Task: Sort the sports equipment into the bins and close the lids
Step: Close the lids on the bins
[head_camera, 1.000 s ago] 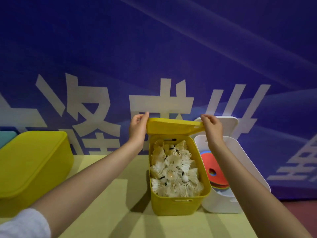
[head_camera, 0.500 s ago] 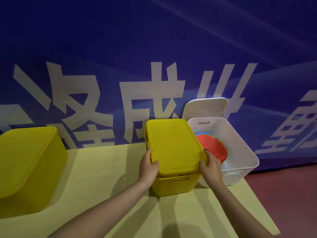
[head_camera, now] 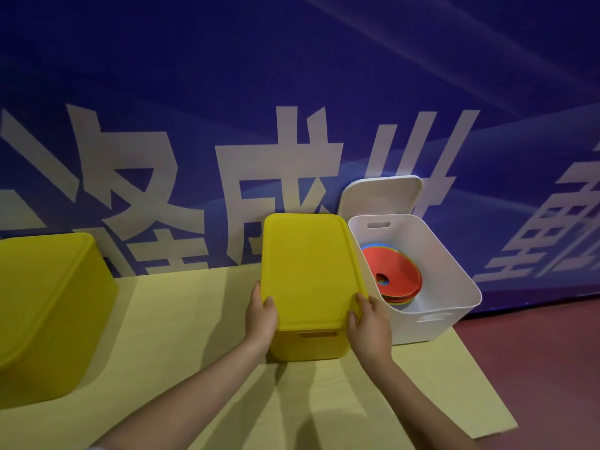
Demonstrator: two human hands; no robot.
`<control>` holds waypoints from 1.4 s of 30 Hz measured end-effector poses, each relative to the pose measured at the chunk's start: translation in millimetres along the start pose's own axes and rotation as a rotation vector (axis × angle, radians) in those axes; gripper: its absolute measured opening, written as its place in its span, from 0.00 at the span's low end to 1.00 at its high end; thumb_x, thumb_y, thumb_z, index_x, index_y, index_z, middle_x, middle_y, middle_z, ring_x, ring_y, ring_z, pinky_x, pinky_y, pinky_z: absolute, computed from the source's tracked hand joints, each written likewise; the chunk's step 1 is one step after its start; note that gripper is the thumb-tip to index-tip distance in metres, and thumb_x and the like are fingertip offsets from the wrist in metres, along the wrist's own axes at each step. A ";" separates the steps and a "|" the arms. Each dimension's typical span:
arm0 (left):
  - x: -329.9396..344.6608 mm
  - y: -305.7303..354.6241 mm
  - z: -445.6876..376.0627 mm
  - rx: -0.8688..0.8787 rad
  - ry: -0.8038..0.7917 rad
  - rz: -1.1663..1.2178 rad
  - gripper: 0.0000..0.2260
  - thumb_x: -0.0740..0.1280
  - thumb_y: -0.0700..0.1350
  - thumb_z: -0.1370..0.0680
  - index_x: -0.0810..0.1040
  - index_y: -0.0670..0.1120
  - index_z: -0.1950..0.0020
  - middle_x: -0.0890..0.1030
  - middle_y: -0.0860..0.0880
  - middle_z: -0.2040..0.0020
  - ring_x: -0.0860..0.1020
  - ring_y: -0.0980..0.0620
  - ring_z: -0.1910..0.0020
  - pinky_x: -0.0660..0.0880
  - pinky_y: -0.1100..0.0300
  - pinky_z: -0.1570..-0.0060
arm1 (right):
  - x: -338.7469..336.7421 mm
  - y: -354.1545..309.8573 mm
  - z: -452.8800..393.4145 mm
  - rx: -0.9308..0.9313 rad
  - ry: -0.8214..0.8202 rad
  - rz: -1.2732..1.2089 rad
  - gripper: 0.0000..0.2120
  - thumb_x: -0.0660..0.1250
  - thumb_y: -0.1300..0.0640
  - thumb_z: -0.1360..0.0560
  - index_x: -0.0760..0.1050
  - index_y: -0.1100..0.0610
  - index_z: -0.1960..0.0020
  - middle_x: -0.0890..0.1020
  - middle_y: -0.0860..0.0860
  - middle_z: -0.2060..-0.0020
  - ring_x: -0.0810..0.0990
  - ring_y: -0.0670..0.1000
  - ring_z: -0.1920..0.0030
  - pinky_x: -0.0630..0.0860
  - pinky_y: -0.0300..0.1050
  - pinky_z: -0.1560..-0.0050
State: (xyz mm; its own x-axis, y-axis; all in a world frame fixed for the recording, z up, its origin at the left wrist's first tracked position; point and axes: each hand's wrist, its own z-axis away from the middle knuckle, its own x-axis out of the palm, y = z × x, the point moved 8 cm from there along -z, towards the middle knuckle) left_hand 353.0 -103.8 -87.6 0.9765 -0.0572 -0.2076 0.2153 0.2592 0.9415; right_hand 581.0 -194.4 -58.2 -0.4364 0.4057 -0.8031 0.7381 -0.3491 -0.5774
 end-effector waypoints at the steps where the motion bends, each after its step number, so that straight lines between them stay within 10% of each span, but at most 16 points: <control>1: -7.6 0.5 -3.5 0.003 0.007 0.008 0.21 0.53 0.43 0.16 0.58 0.51 0.23 0.72 0.48 0.32 0.74 0.52 0.45 0.71 0.59 0.53 | 3.8 -5.1 5.3 0.001 0.002 -0.024 0.22 0.65 0.57 0.24 0.70 0.60 0.31 0.73 0.61 0.36 0.70 0.62 0.36 0.68 0.52 0.37; 23: -29.3 32.0 -71.0 0.151 -0.099 -0.455 0.18 0.57 0.43 0.18 0.64 0.44 0.28 0.70 0.44 0.33 0.71 0.46 0.37 0.69 0.55 0.43 | 28.1 -5.4 -12.0 0.094 -0.148 -0.357 0.33 0.64 0.51 0.31 0.63 0.62 0.29 0.71 0.58 0.37 0.69 0.57 0.36 0.67 0.50 0.36; 36: 7.8 77.5 -167.3 0.110 -0.206 -0.395 0.19 0.54 0.46 0.17 0.62 0.48 0.25 0.71 0.46 0.31 0.69 0.44 0.33 0.68 0.49 0.34 | 41.4 -40.3 -183.6 0.063 -0.130 -0.089 0.14 0.56 0.61 0.21 0.69 0.62 0.37 0.74 0.63 0.45 0.74 0.63 0.47 0.70 0.51 0.46; 42: 10.7 62.3 -211.3 -0.032 -0.220 -0.256 0.12 0.61 0.45 0.19 0.77 0.48 0.38 0.80 0.46 0.46 0.78 0.45 0.46 0.76 0.43 0.42 | 47.1 -37.4 -215.5 0.097 -0.151 -0.032 0.14 0.58 0.62 0.23 0.76 0.62 0.41 0.78 0.62 0.48 0.78 0.63 0.50 0.75 0.54 0.46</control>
State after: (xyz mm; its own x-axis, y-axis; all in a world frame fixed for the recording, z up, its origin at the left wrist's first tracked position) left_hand 376.8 115.5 -87.2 0.8684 -0.3296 -0.3705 0.4565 0.2397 0.8568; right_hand 643.7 19.9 -42.8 -0.5361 0.2892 -0.7930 0.6727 -0.4212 -0.6084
